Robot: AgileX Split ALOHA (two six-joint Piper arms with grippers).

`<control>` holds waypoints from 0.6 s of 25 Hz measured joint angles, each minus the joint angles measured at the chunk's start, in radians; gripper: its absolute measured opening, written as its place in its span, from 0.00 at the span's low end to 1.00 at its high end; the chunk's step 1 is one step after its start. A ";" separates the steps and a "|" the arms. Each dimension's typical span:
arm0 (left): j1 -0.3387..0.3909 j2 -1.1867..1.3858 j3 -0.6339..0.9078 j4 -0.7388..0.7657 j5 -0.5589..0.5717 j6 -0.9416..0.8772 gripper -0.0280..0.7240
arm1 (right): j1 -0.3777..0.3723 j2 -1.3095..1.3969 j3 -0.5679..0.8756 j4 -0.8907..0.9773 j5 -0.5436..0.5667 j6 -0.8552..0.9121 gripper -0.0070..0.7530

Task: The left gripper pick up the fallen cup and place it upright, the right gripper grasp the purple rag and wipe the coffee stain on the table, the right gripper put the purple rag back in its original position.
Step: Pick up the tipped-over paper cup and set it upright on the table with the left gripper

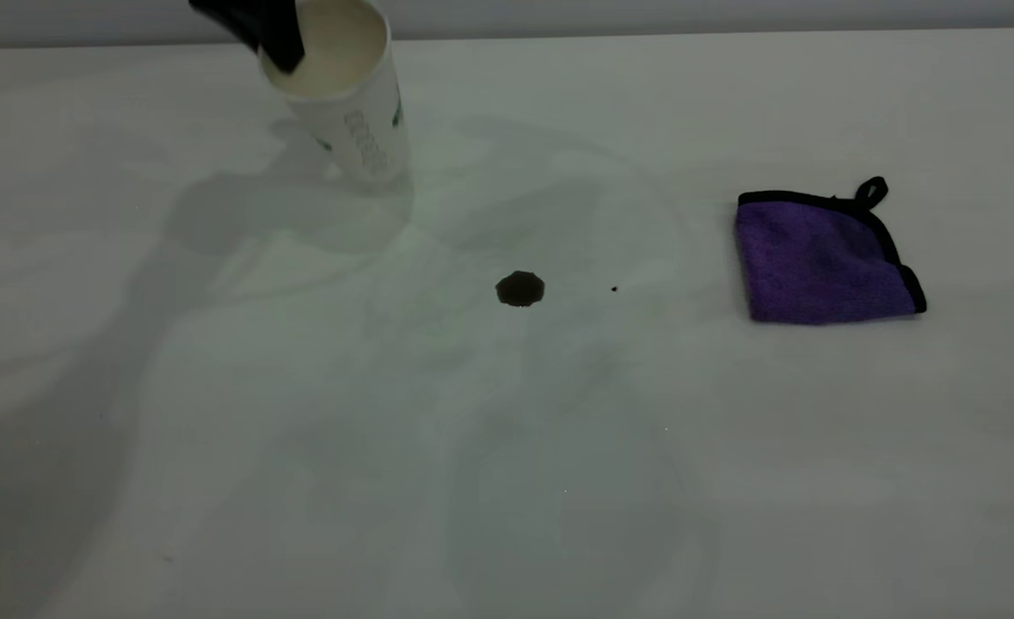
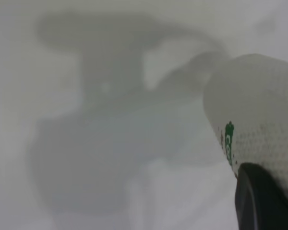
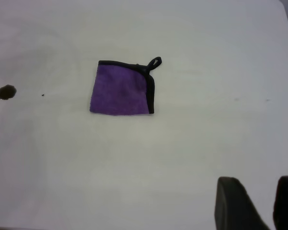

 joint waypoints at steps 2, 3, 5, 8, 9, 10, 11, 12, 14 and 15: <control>0.000 0.021 -0.001 -0.005 -0.002 0.000 0.06 | 0.000 0.000 0.000 0.000 0.000 0.000 0.32; 0.000 0.032 -0.001 -0.012 -0.006 0.000 0.06 | 0.000 0.000 0.000 0.000 0.000 0.000 0.32; 0.000 0.049 -0.002 -0.026 -0.013 0.000 0.08 | 0.000 0.000 0.000 0.000 0.000 0.000 0.32; 0.000 0.067 -0.003 -0.031 -0.031 0.000 0.12 | 0.000 0.000 0.000 0.000 0.000 0.000 0.32; 0.001 0.071 -0.003 -0.032 -0.036 0.000 0.16 | 0.000 0.000 0.000 0.000 0.000 0.000 0.32; 0.001 0.073 -0.003 -0.032 -0.042 0.000 0.20 | 0.000 0.000 0.000 0.000 0.000 0.000 0.32; 0.001 0.074 -0.003 -0.034 -0.044 0.000 0.25 | 0.000 0.000 0.000 0.000 0.000 0.000 0.32; 0.001 0.074 -0.003 -0.034 -0.045 0.000 0.30 | 0.000 0.000 0.000 0.000 0.000 0.000 0.32; 0.001 0.075 -0.022 -0.034 -0.033 0.000 0.46 | 0.000 0.000 0.000 0.000 0.000 0.000 0.32; 0.002 0.075 -0.039 -0.034 -0.017 0.000 0.53 | 0.000 0.000 0.000 0.000 0.000 0.000 0.32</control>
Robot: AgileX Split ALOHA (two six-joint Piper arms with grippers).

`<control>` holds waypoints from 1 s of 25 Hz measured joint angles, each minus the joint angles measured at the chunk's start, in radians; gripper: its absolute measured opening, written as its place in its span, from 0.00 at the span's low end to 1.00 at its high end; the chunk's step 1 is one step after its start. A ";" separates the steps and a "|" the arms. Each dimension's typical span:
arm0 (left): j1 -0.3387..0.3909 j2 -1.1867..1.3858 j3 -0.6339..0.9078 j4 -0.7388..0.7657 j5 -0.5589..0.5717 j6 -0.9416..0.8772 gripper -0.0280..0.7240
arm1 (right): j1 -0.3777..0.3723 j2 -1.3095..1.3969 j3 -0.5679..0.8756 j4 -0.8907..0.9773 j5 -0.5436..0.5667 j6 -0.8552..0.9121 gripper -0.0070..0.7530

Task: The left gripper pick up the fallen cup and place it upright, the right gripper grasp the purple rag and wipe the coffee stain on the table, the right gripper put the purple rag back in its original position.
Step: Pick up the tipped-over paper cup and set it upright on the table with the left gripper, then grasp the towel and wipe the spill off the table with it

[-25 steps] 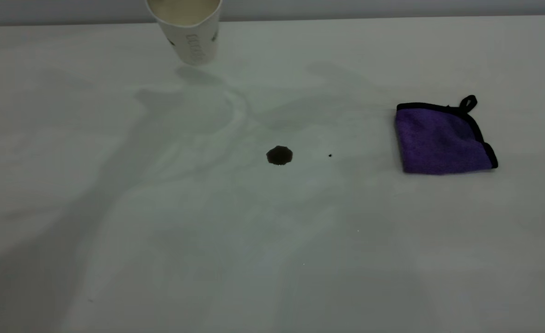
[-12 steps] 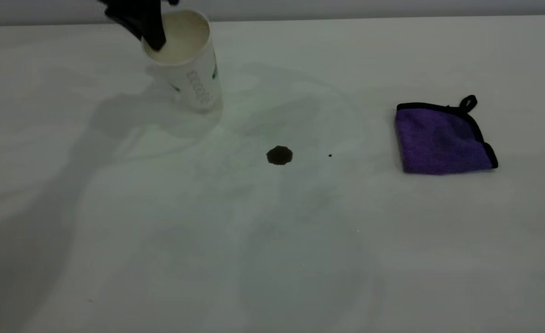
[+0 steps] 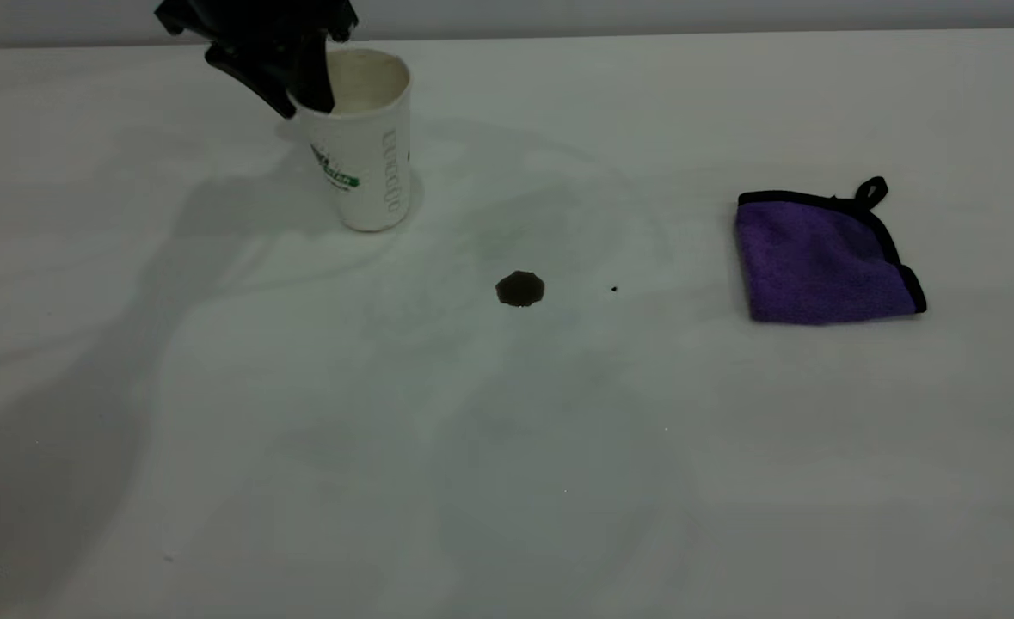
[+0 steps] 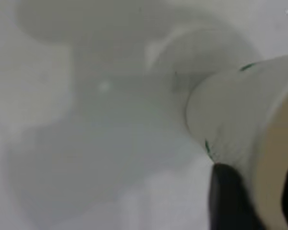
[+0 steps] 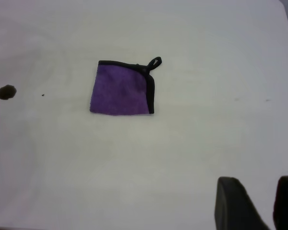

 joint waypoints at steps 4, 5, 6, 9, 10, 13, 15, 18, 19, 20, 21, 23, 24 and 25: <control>0.001 0.001 -0.116 0.002 0.117 0.000 0.88 | 0.000 0.000 0.000 0.000 0.000 0.000 0.32; 0.001 0.000 -0.161 0.003 0.167 0.000 0.93 | 0.000 0.000 0.000 0.000 0.000 0.000 0.32; 0.001 0.000 -0.211 0.003 0.223 0.000 0.96 | 0.000 0.000 0.000 0.000 0.000 0.000 0.32; 0.001 0.001 -0.374 0.007 0.393 0.000 0.97 | 0.000 0.000 0.000 0.000 0.000 0.000 0.32; 0.001 0.001 -0.432 0.009 0.420 0.000 0.97 | 0.000 0.000 0.000 0.000 0.000 0.000 0.32; 0.001 -0.020 -0.539 0.010 0.420 -0.029 0.92 | 0.000 0.000 0.000 0.000 0.000 0.000 0.32; 0.001 -0.062 -0.545 0.010 0.420 -0.063 0.88 | 0.000 0.000 0.000 0.000 0.000 0.000 0.32; 0.001 -0.165 -0.518 0.023 0.420 -0.087 0.80 | 0.000 0.000 0.000 0.000 0.000 0.000 0.32; 0.001 -0.201 -0.503 0.035 0.420 -0.094 0.78 | 0.000 0.000 0.000 0.000 0.000 0.000 0.32; 0.001 -0.248 -0.479 0.049 0.420 -0.100 0.75 | 0.000 0.000 0.000 0.000 0.000 0.000 0.32; 0.001 -0.299 -0.447 0.060 0.420 -0.108 0.73 | 0.000 0.000 0.000 0.000 0.000 0.000 0.32; 0.001 -0.402 -0.366 0.086 0.420 -0.117 0.68 | 0.000 0.000 0.000 0.000 0.000 0.000 0.32; 0.001 -0.462 -0.309 0.099 0.420 -0.120 0.66 | 0.000 0.000 0.000 0.000 0.000 0.000 0.32; 0.001 -0.524 -0.244 0.108 0.420 -0.122 0.64 | 0.000 0.000 0.000 0.000 0.000 0.000 0.32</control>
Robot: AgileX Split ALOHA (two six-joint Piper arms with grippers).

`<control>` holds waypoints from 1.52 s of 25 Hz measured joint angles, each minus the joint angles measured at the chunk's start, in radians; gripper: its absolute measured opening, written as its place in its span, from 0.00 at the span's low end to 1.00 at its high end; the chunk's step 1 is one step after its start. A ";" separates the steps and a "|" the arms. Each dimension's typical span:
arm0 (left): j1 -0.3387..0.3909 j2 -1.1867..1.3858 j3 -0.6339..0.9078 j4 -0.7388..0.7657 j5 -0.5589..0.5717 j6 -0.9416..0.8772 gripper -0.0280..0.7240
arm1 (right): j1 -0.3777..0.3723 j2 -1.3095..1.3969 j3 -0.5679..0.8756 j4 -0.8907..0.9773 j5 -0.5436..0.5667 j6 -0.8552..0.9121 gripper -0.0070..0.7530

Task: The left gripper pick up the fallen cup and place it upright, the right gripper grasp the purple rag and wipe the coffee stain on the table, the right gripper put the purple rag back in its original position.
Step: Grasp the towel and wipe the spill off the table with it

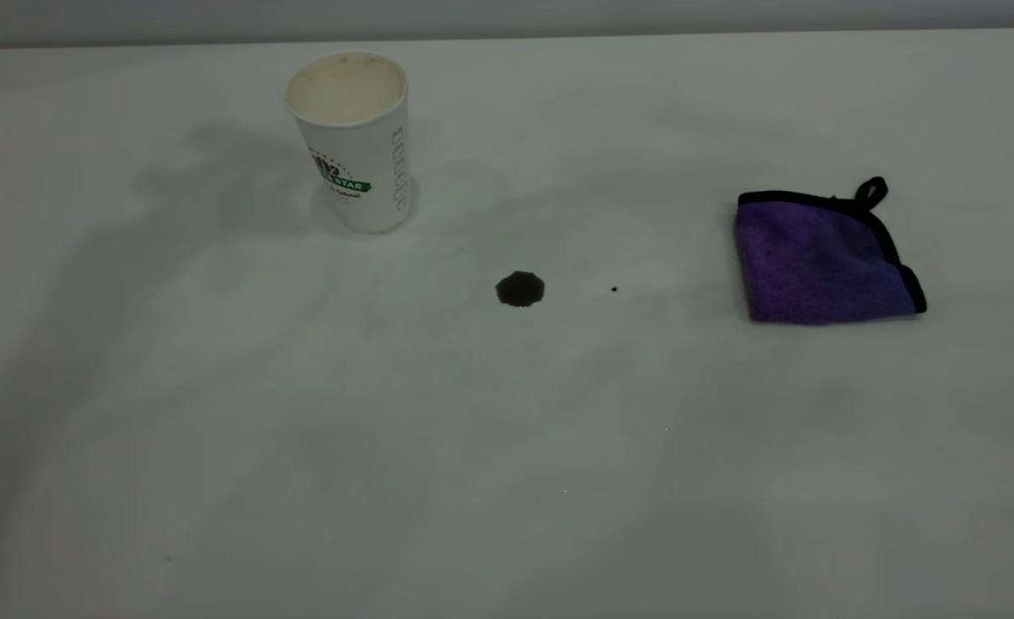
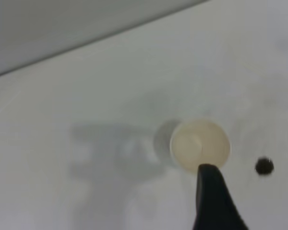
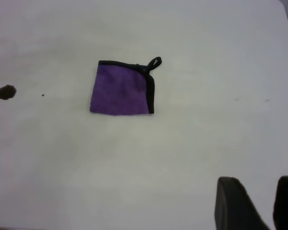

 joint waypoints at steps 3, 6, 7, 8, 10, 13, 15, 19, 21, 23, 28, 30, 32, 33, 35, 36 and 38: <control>0.000 -0.185 0.215 0.016 0.000 -0.003 0.59 | 0.000 0.000 0.000 0.000 0.000 0.000 0.32; 0.000 -0.369 0.437 0.017 0.000 -0.014 0.56 | 0.000 0.000 0.000 0.000 0.000 0.000 0.32; 0.000 -0.432 0.508 0.018 0.000 -0.019 0.55 | 0.000 0.000 0.000 0.000 0.000 0.000 0.32; 0.000 -0.482 0.562 0.019 0.000 -0.021 0.55 | 0.000 0.000 0.000 0.000 0.000 0.000 0.32; 0.000 -0.594 0.669 0.020 0.000 -0.023 0.54 | 0.000 0.000 0.000 0.000 0.000 0.000 0.32; 0.000 -0.735 0.795 0.020 0.000 -0.024 0.53 | 0.000 0.000 0.000 0.000 0.000 0.000 0.32; 0.000 -0.819 0.878 0.020 0.000 -0.025 0.53 | 0.000 0.000 0.000 0.000 0.000 0.000 0.32; 0.000 -0.988 1.066 0.017 0.000 -0.025 0.53 | 0.000 0.000 0.000 0.000 0.000 0.000 0.32; 0.000 -1.072 1.162 0.017 0.000 -0.025 0.53 | 0.000 0.000 0.000 0.000 0.000 0.000 0.32; 0.006 -1.142 1.240 0.017 0.000 -0.025 0.53 | 0.000 0.000 0.000 0.000 0.000 0.000 0.32; 0.137 -1.359 1.418 0.009 0.000 -0.025 0.53 | 0.000 0.000 0.000 0.000 0.000 0.000 0.32; 0.185 -1.447 1.466 0.008 0.000 -0.025 0.53 | 0.000 0.000 0.000 0.000 0.000 0.000 0.32; 0.220 -1.537 1.505 0.008 -0.005 -0.025 0.53 | 0.000 0.000 0.000 0.000 0.000 0.000 0.32; 0.228 -1.572 1.519 0.008 -0.010 -0.025 0.53 | 0.000 0.000 0.000 0.000 0.000 0.000 0.32; 0.234 -1.647 1.548 0.009 -0.034 -0.026 0.53 | 0.000 0.000 0.000 0.000 0.000 0.000 0.32; 0.235 -1.679 1.560 0.010 -0.052 -0.030 0.53 | 0.000 0.000 0.000 0.000 0.000 0.000 0.32; 0.237 -1.730 1.574 0.023 -0.062 -0.049 0.53 | 0.000 0.000 0.000 0.000 0.000 0.000 0.32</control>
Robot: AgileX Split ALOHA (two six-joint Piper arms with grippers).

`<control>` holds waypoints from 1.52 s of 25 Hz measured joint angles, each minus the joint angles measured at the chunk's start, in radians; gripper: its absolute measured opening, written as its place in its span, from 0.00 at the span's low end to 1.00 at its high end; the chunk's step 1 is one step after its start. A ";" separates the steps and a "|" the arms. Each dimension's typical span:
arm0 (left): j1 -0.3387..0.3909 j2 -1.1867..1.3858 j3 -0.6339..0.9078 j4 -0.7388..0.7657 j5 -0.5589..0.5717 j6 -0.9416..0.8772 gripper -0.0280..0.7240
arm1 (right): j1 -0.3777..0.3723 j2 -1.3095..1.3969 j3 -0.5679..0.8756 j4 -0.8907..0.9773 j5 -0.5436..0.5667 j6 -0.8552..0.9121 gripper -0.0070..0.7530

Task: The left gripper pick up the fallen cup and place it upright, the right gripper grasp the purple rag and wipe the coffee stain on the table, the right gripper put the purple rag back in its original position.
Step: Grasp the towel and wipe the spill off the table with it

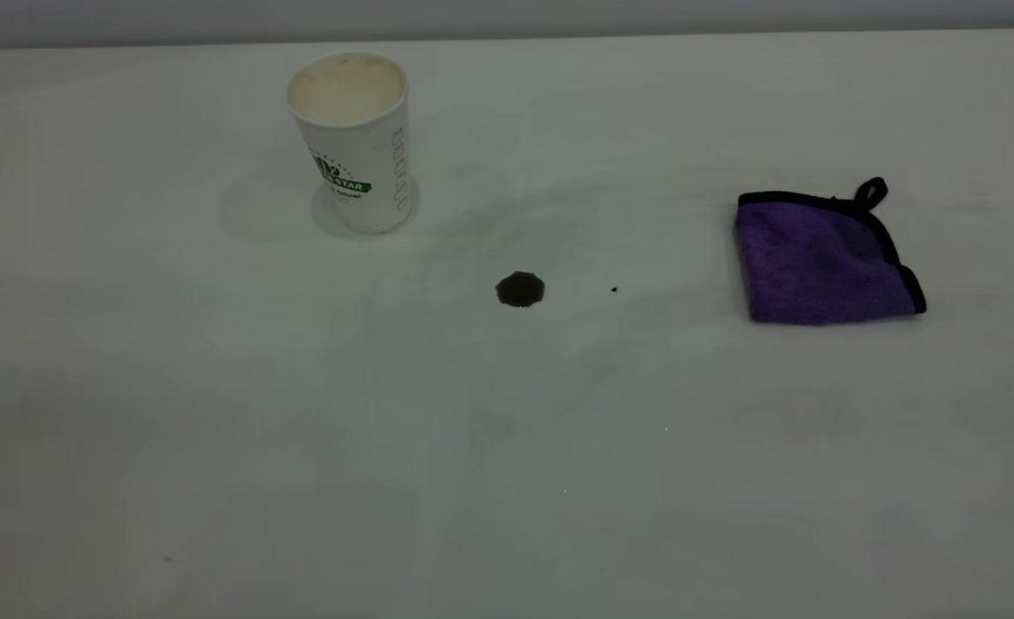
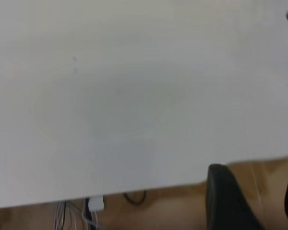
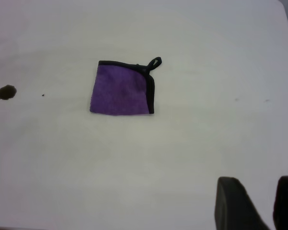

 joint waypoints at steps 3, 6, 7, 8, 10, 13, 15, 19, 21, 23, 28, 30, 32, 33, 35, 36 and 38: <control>0.001 -0.063 0.007 0.034 0.002 -0.047 0.53 | 0.000 0.000 0.000 0.000 0.000 0.000 0.32; 0.001 -0.108 0.018 0.063 0.010 -0.075 0.53 | 0.000 0.000 0.000 0.000 0.000 0.000 0.32; 0.001 -0.121 0.018 0.066 0.012 -0.077 0.53 | 0.000 0.000 0.000 0.000 0.000 0.000 0.32; 0.001 -0.134 0.019 0.069 0.013 -0.078 0.53 | 0.000 0.000 0.000 0.000 0.000 0.000 0.32; 0.001 -0.154 0.018 0.069 0.016 -0.080 0.53 | 0.000 0.000 0.000 0.000 0.000 0.000 0.32; -0.002 -0.174 0.019 0.069 0.018 -0.081 0.53 | 0.000 0.000 0.000 0.000 0.000 0.000 0.32; -0.018 -0.175 0.019 0.070 0.019 -0.081 0.53 | 0.000 0.000 0.000 0.000 0.000 0.000 0.32; -0.054 -0.175 0.019 0.070 0.019 -0.081 0.53 | 0.000 0.000 0.000 0.000 0.000 0.000 0.32; -0.057 -0.175 0.019 0.070 0.020 -0.081 0.53 | 0.000 0.000 0.000 0.000 0.000 0.000 0.32; -0.057 -0.175 0.019 0.070 0.020 -0.081 0.53 | 0.000 0.000 0.000 0.000 0.000 0.000 0.32; -0.057 -0.175 0.019 0.070 0.020 -0.081 0.53 | 0.000 0.000 0.000 0.000 0.000 0.000 0.32; -0.057 -0.175 0.019 0.070 0.020 -0.081 0.53 | 0.000 0.000 0.000 0.000 0.000 0.000 0.32; -0.057 -0.175 0.019 0.070 0.020 -0.081 0.53 | 0.000 0.000 0.000 0.000 0.000 0.000 0.32; -0.057 -0.175 0.019 0.070 0.020 -0.081 0.53 | 0.000 0.000 0.000 0.000 0.000 0.000 0.32; -0.057 -0.175 0.019 0.070 0.020 -0.081 0.53 | 0.000 0.000 0.000 0.000 0.000 0.000 0.32; -0.057 -0.175 0.019 0.070 0.020 -0.081 0.53 | 0.000 0.000 0.000 0.000 0.000 0.000 0.32; -0.057 -0.175 0.019 0.070 0.020 -0.081 0.53 | 0.000 0.000 0.000 0.000 0.000 0.000 0.32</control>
